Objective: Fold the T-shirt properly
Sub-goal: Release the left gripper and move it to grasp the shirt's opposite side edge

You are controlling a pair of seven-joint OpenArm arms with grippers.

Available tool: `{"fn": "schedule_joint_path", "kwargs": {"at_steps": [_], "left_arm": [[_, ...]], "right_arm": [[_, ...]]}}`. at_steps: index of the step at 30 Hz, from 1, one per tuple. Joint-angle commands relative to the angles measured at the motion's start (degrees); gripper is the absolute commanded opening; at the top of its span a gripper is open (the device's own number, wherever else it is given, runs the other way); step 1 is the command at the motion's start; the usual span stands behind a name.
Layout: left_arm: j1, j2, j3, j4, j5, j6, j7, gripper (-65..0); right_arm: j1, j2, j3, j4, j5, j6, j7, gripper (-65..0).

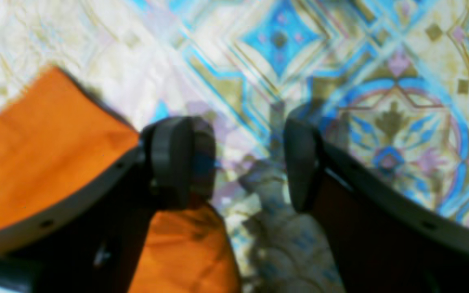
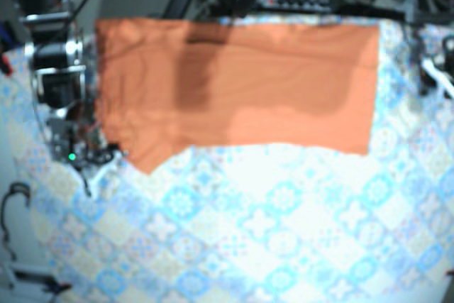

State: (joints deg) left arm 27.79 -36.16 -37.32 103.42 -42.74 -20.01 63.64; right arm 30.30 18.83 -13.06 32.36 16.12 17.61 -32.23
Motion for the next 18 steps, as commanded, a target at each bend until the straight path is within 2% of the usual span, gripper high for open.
{"fn": "schedule_joint_path", "kwargs": {"at_steps": [1,5,9,12,18], "left_arm": [[-2.69,-0.1,-0.53,-1.39,-1.0,-0.17,0.85,-25.1],[-8.85,1.83,-0.44,-6.67,-1.0,-0.17,4.45,-25.1],[-9.64,2.89,0.88,-9.04,-1.0,-0.17,4.36,-25.1],[-9.64,2.89,2.82,-9.31,-1.0,-0.17,4.36,-25.1],[-9.64,3.06,2.99,-9.31,-1.17,-0.17,4.36,-25.1]], "right_arm": [[1.65,0.2,0.18,0.83,0.28,1.78,-0.26,-30.2],[1.92,0.64,0.18,0.83,0.36,8.55,-2.98,-30.2],[1.92,1.43,0.18,0.83,3.7,13.12,-4.39,-30.2],[2.0,3.1,0.18,0.83,7.75,15.32,-5.53,-30.2],[2.0,3.37,0.0,0.48,13.2,15.58,-6.67,-30.1]]}}
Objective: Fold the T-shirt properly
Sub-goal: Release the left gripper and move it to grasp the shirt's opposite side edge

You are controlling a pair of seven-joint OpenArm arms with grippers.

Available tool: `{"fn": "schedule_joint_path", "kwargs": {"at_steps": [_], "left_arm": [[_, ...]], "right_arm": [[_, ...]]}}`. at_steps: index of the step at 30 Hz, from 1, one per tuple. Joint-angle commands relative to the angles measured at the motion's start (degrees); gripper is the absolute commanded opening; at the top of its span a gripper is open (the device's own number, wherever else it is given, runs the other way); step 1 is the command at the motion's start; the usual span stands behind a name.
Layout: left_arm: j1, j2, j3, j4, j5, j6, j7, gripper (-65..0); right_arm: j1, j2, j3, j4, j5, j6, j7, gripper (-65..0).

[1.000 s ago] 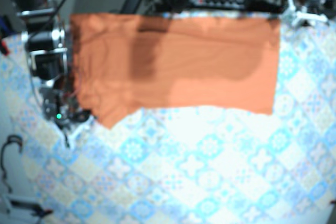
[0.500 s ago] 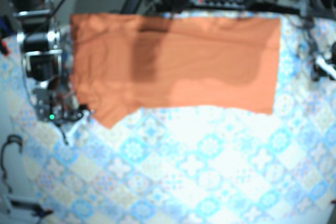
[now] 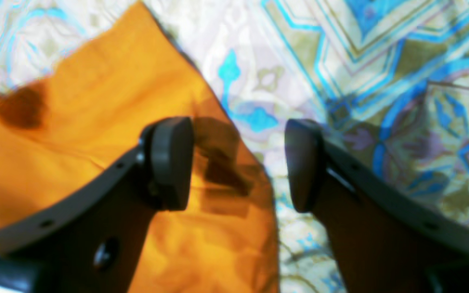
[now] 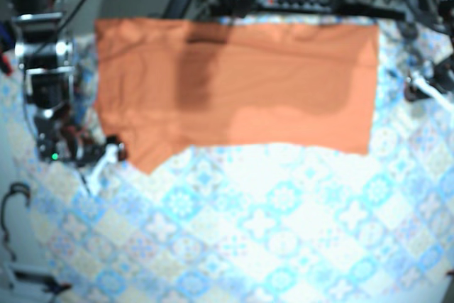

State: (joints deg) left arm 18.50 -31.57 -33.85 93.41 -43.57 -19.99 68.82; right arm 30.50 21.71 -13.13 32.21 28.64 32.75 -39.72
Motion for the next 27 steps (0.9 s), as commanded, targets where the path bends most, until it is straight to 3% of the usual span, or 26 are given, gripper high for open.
{"fn": "schedule_joint_path", "kwargs": {"at_steps": [1,11,19,27], "left_arm": [[-0.35,-1.53,-0.48,0.7,-0.34,-0.19,-0.82,-25.1],[0.18,-1.53,-0.57,0.79,-0.69,-0.28,-0.82,-25.1],[0.97,-1.53,-0.66,0.88,-0.78,-0.28,-0.82,-25.1],[1.67,-1.53,-0.66,0.97,-0.78,-0.28,-0.82,-25.1]], "right_arm": [[1.81,0.48,-0.02,0.63,1.2,0.43,0.82,-30.1],[1.45,0.13,-0.28,0.19,1.91,0.35,1.0,-30.1],[1.45,0.13,-0.37,-7.46,1.73,0.35,4.34,-30.1],[-0.3,-2.77,-0.37,-7.46,1.82,0.35,3.9,-30.1]]}}
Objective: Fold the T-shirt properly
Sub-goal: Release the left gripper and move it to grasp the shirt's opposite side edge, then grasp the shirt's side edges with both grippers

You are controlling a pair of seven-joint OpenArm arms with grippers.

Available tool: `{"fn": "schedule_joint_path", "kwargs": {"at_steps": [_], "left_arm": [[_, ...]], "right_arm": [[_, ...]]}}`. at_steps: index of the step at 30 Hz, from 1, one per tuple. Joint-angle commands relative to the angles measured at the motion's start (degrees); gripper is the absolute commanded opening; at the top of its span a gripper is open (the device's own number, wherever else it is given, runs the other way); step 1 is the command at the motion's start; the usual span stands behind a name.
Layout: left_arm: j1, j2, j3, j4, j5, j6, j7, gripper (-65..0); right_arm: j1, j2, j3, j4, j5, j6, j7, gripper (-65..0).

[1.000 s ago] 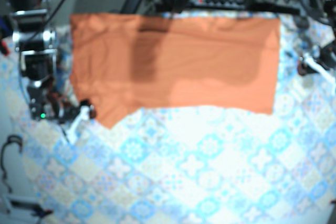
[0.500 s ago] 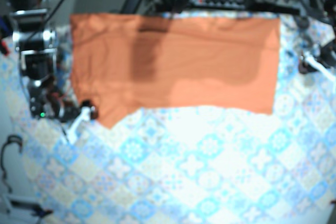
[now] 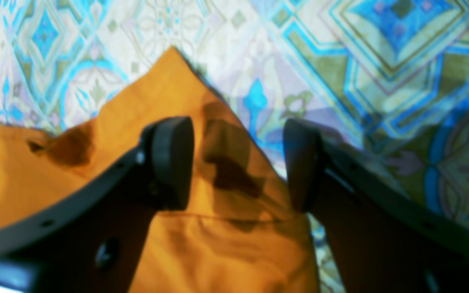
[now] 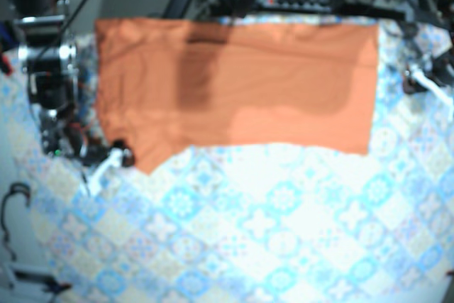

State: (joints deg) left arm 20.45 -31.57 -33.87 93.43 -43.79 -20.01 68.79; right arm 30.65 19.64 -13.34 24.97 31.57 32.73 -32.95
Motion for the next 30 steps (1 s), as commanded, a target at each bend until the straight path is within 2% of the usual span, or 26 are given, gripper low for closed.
{"fn": "schedule_joint_path", "kwargs": {"at_steps": [1,6,15,22,26,28,30], "left_arm": [[-0.27,-1.53,-0.64,0.95,-0.56,-0.25,-0.79,-25.1],[-0.18,-1.53,-0.73,0.95,-0.56,-0.25,-0.79,-25.1],[-0.18,-1.53,-0.73,0.95,-0.56,-0.25,-0.79,-25.1],[-0.18,-1.26,-0.64,0.95,-0.56,-0.25,-0.79,-25.1],[-0.18,-0.47,-0.64,0.95,-0.56,-0.25,-0.79,-25.1],[-0.18,-0.38,-0.46,0.95,-0.56,-0.25,-0.79,-25.1],[-0.18,0.23,-0.46,0.95,-0.56,-0.25,-0.79,-25.1]], "right_arm": [[-0.81,-0.96,-0.15,-0.22,-1.11,0.28,-2.87,-30.1],[-1.25,-2.19,-0.24,-0.22,-1.2,0.28,-2.87,-30.1],[-3.36,-2.19,-0.33,0.04,-1.2,0.28,-4.19,-30.4],[-6.52,-2.19,-5.87,3.2,-1.11,0.19,-4.46,-30.5],[-7.75,-2.19,-6.74,3.38,-1.11,0.19,-4.37,-30.7],[-7.75,-2.28,-6.74,3.38,-1.2,0.19,-4.28,-33.5],[-7.75,-2.28,-6.74,3.38,-1.2,0.19,-4.19,-39.1]]}}
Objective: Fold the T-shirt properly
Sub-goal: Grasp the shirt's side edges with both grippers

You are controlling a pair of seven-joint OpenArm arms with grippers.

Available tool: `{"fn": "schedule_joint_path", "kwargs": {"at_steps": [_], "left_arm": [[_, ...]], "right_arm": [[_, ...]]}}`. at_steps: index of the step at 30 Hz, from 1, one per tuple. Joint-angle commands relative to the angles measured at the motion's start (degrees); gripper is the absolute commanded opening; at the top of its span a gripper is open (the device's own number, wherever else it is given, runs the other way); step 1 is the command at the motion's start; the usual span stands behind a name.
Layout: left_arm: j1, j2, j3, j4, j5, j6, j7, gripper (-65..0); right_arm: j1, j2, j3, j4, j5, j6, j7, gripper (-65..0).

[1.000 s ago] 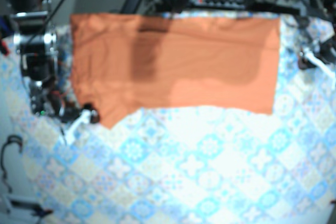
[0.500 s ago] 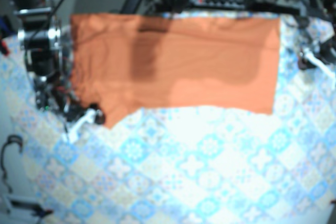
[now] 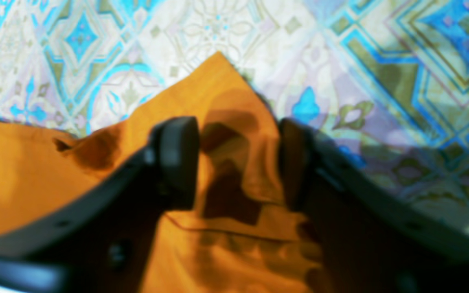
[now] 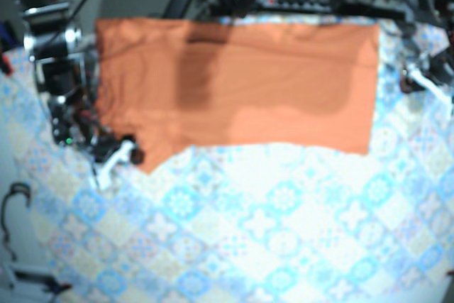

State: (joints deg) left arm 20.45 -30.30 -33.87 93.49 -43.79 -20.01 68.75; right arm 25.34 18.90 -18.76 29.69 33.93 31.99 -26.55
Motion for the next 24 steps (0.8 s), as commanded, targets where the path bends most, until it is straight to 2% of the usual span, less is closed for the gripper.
{"fn": "schedule_joint_path", "kwargs": {"at_steps": [1,5,7,10,14,17,20,24], "left_arm": [[-0.18,-0.86,-0.46,0.88,-0.47,-0.25,-0.75,-25.1],[-0.18,-0.51,-0.46,0.88,-0.56,-0.25,-0.75,-25.1],[-0.27,-0.42,-0.37,0.88,-0.56,-0.25,-0.49,-25.0],[-0.71,0.11,-0.37,0.88,-1.44,-0.25,-0.31,-24.7],[-3.52,0.19,-0.37,0.35,-6.36,-0.25,-0.05,-24.7],[-7.66,0.28,-0.55,-2.46,-10.41,-0.25,2.68,-24.7],[-13.02,0.37,-0.55,-9.14,-14.01,-0.25,4.08,-24.6],[-21.28,0.37,-0.55,-25.14,-16.3,-0.25,4.0,-24.6]], "right_arm": [[-2.44,-1.53,-1.32,-1.34,-3.56,0.94,-10.6,-43.1],[-2.44,-1.53,-3.08,-1.34,-3.65,0.94,-10.51,-61.0],[-2.27,-1.53,-5.54,-1.34,-3.65,0.76,-10.42,-65.0],[-2.27,-1.53,-7.21,-1.34,-3.65,0.76,-10.25,-64.8],[-2.35,-1.53,-7.39,-1.34,-3.65,-1.35,-8.66,-64.8],[-2.35,-1.53,-7.39,-1.34,-3.65,-1.53,-8.66,-64.8],[-2.35,-1.53,-7.39,-1.34,-3.65,-1.53,-8.75,-64.8],[-2.35,-1.53,-7.39,-1.34,-3.65,-1.53,-8.93,-64.8]]}}
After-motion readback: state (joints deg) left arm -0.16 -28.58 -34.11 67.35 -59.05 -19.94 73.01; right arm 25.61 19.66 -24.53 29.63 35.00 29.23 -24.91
